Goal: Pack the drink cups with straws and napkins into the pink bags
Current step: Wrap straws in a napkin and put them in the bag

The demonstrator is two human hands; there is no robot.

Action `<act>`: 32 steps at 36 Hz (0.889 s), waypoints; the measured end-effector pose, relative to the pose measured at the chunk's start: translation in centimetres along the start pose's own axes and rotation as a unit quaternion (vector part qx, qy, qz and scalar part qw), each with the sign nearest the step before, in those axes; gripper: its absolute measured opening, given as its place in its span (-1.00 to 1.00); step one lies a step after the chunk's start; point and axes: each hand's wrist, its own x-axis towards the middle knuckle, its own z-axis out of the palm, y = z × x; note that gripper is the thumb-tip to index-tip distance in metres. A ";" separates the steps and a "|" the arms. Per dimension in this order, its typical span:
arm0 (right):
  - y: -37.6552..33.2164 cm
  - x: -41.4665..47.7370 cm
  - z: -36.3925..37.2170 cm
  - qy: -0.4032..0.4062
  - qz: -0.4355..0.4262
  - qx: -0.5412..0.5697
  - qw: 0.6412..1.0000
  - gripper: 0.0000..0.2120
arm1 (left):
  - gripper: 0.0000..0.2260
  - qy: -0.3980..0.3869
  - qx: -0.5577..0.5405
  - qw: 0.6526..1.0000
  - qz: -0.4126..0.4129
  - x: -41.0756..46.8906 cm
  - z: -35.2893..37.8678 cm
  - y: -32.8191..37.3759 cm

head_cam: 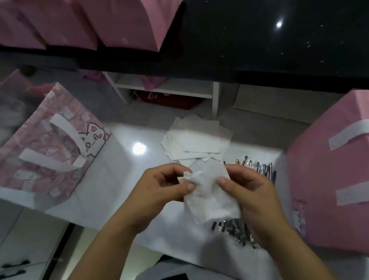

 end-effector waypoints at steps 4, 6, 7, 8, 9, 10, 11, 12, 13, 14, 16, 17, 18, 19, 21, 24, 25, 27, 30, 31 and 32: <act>0.2 -0.3 -0.1 0.062 -0.055 -0.045 0.996 -0.79 | -0.93 0.074 -0.025 0.997 -0.024 -0.5 1.5 -0.9; 0.2 -0.6 -0.3 0.057 -0.063 -0.060 0.995 -0.72 | -0.90 0.082 -0.040 0.995 -0.035 -0.7 2.1 -1.1; 0.2 -0.8 -0.4 0.054 -0.065 -0.070 0.994 -0.69 | -0.92 0.085 -0.046 0.995 -0.038 -0.8 2.5 -1.1; 0.2 -0.9 -0.6 0.053 -0.068 -0.079 0.993 -0.68 | -0.96 0.089 -0.051 0.994 -0.039 -0.8 2.8 -1.1; 0.2 -1.0 -0.7 0.056 -0.068 -0.087 0.992 -0.66 | -0.98 0.091 -0.057 0.993 -0.041 -0.8 3.1 -1.0; 0.2 -1.1 -0.8 0.061 -0.068 -0.093 0.991 -0.66 | -0.94 0.096 -0.061 0.993 -0.041 -0.8 3.3 -1.1; 0.2 -1.1 -1.0 0.064 -0.068 -0.098 0.991 -0.66 | -0.91 0.101 -0.066 0.992 -0.044 -0.8 3.6 -1.1; 0.1 -1.1 -1.1 0.067 -0.068 -0.102 0.990 -0.66 | -0.90 0.106 -0.067 0.991 -0.045 -0.8 3.7 -1.1; 0.1 -1.1 -1.2 0.069 -0.070 -0.104 0.990 -0.67 | -0.90 0.109 -0.069 0.991 -0.045 -0.7 3.8 -1.1; 0.1 -1.1 -1.3 0.071 -0.072 -0.104 0.989 -0.67 | -0.90 0.111 -0.070 0.990 -0.045 -0.6 3.9 -1.1; -0.1 -1.0 -1.5 0.081 -0.077 -0.104 0.988 -0.66 | -0.89 0.114 -0.086 0.988 -0.054 -0.4 4.1 -1.1; -0.2 -1.0 -1.6 0.085 -0.079 -0.104 0.988 -0.65 | -0.89 0.114 -0.097 0.987 -0.062 -0.2 4.2 -1.1; -0.3 -1.0 -1.7 0.088 -0.081 -0.104 0.987 -0.64 | -0.89 0.112 -0.108 0.985 -0.069 -0.1 4.2 -1.0; -0.2 -1.0 -1.8 0.091 -0.083 -0.104 0.987 -0.64 | -0.90 0.108 -0.121 0.984 -0.075 0.1 4.4 -1.0; 0.0 -0.9 -2.1 0.102 -0.079 -0.110 0.986 -0.67 | -0.86 0.099 -0.144 0.981 -0.083 0.3 4.5 -0.8; 0.3 -0.7 -2.3 0.111 -0.033 -0.092 0.989 -0.78 | -0.71 0.100 -0.159 0.977 -0.099 0.5 4.7 -0.7; 0.4 -0.6 -2.3 0.105 -0.010 -0.068 0.992 -0.79 | -0.66 0.106 -0.162 0.975 -0.105 0.7 4.7 -0.6; 0.5 -0.5 -2.5 0.094 0.017 -0.046 0.994 -0.79 | -0.61 0.124 -0.169 0.971 -0.114 1.0 4.7 -0.6; 0.7 -0.3 -2.8 0.101 0.044 -0.067 0.992 -0.79 | -0.81 0.155 -0.175 0.965 -0.115 1.4 4.3 -0.6; 0.8 -0.3 -3.0 0.105 0.050 -0.075 0.990 -0.80 | -0.87 0.165 -0.176 0.964 -0.113 1.5 4.2 -0.7; 0.9 -0.1 -3.1 0.109 0.053 -0.081 0.989 -0.81 | -0.89 0.175 -0.177 0.962 -0.110 1.7 4.1 -0.7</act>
